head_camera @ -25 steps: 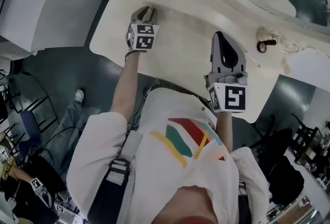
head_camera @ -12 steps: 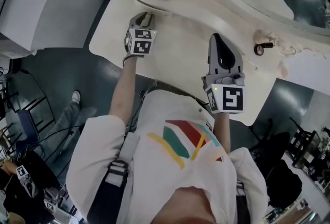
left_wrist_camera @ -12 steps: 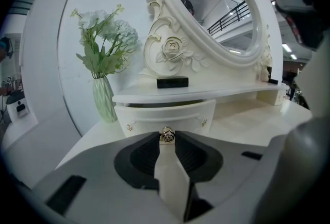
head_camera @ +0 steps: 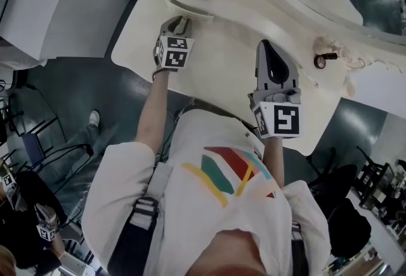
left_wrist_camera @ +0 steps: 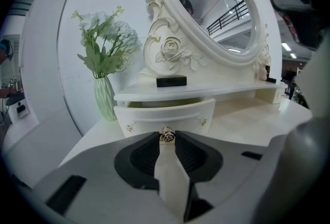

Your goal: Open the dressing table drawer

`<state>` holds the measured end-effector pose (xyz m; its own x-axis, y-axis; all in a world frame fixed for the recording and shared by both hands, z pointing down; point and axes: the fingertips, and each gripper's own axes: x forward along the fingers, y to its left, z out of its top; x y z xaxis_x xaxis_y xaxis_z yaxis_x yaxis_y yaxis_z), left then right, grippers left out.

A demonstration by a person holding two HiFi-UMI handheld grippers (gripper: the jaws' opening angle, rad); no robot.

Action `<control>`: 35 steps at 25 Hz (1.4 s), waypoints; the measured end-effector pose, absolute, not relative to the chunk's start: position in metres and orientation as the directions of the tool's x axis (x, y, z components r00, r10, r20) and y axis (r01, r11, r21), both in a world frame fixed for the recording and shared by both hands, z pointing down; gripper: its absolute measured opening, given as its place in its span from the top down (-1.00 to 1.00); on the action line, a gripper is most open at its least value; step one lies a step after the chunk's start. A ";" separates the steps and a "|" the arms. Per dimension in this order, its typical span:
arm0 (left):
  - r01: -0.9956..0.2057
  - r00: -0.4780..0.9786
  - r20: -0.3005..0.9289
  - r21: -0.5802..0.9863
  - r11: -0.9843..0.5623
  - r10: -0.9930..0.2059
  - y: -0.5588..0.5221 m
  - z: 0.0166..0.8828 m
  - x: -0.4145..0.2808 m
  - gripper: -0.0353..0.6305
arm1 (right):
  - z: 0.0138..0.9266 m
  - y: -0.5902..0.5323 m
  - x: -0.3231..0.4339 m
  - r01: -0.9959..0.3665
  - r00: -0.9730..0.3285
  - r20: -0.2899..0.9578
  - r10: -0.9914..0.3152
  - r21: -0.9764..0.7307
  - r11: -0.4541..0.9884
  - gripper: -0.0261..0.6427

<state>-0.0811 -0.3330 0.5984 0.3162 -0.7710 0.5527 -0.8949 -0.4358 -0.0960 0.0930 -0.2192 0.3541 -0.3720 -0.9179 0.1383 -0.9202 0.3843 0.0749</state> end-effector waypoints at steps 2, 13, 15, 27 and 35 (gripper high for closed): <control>-0.895 0.316 0.555 -0.095 -0.436 -0.770 -0.332 0.598 -0.082 0.62 | 0.355 -0.219 0.091 -0.919 -0.376 0.140 -0.916 0.074 0.388 0.92; -0.895 0.317 0.554 -0.094 -0.436 -0.770 -0.325 0.598 -0.085 0.62 | 0.351 -0.220 0.087 -0.914 -0.384 0.135 -0.913 0.084 0.397 0.92; -0.895 0.315 0.555 -0.095 -0.435 -0.770 -0.324 0.598 -0.086 0.62 | 0.350 -0.221 0.086 -0.913 -0.388 0.133 -0.912 0.085 0.400 0.92; -0.894 0.316 0.561 -0.095 -0.439 -0.765 -0.319 0.597 -0.089 0.62 | 0.350 -0.222 0.081 -0.910 -0.395 0.133 -0.909 0.081 0.407 0.92; -0.892 0.315 0.564 -0.099 -0.441 -0.763 -0.316 0.598 -0.090 0.62 | 0.351 -0.222 0.080 -0.910 -0.395 0.133 -0.909 0.083 0.407 0.92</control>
<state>-0.0903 -0.3164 0.5979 0.3145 -0.7632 0.5644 -0.8920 -0.4410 -0.0993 0.0802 -0.2216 0.3511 -0.3948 -0.9091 0.1333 -0.9096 0.4072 0.0828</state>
